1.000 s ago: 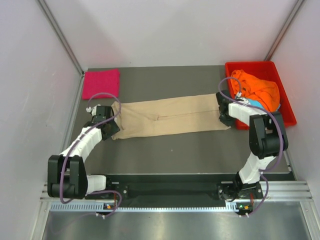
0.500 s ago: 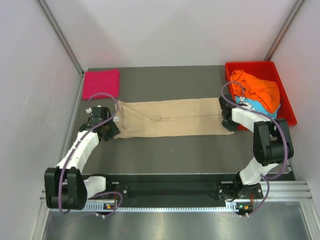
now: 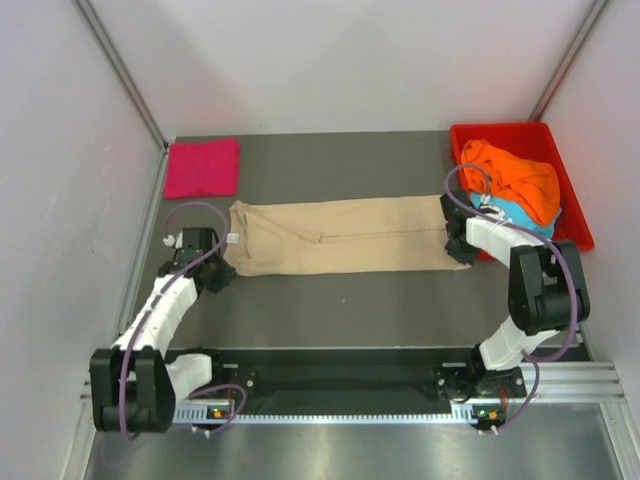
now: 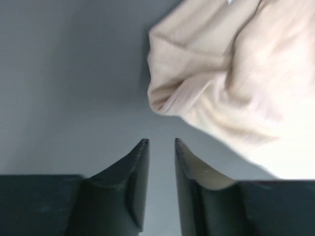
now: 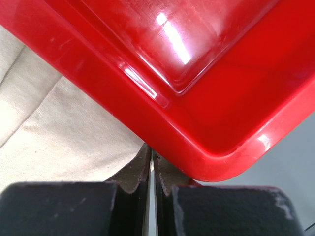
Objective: Fold and stack the t-shirts
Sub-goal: Fold the tshirt
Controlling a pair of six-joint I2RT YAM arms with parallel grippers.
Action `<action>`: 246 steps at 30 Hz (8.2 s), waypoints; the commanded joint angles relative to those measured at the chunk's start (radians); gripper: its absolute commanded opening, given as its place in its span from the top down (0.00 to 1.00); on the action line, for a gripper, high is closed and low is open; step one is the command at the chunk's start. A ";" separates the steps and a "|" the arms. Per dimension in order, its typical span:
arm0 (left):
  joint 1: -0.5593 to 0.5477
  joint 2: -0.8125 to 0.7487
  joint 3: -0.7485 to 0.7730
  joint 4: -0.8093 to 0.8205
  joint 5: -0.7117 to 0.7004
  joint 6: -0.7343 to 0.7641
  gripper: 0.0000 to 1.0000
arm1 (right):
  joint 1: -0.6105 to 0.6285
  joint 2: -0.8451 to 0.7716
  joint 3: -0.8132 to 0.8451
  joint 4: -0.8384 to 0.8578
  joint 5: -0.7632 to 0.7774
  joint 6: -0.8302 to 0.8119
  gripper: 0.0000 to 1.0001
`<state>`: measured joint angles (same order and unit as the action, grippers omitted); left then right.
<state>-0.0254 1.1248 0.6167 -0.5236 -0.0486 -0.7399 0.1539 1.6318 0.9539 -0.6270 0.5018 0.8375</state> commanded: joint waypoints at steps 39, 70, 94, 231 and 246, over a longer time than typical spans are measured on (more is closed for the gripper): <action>0.191 0.026 -0.138 0.218 0.084 -0.736 0.61 | -0.031 -0.001 -0.003 0.026 0.027 -0.035 1.00; 0.193 0.222 0.090 0.083 -0.119 -0.332 1.00 | -0.045 -0.050 -0.075 0.043 0.017 -0.083 1.00; 0.194 0.175 0.324 -0.063 -0.026 0.016 0.52 | -0.043 -0.319 -0.075 -0.092 -0.138 -0.231 0.67; -0.074 0.082 0.101 0.073 0.018 -0.024 0.60 | 0.699 0.608 0.881 0.391 -0.933 -0.647 0.63; -0.064 0.138 0.031 0.091 0.027 -0.070 0.71 | 0.708 0.695 0.957 0.325 -0.933 -0.595 0.68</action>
<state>-0.0967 1.2678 0.6487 -0.4553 -0.0158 -0.7948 0.8547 2.3348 1.8668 -0.3046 -0.4175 0.2291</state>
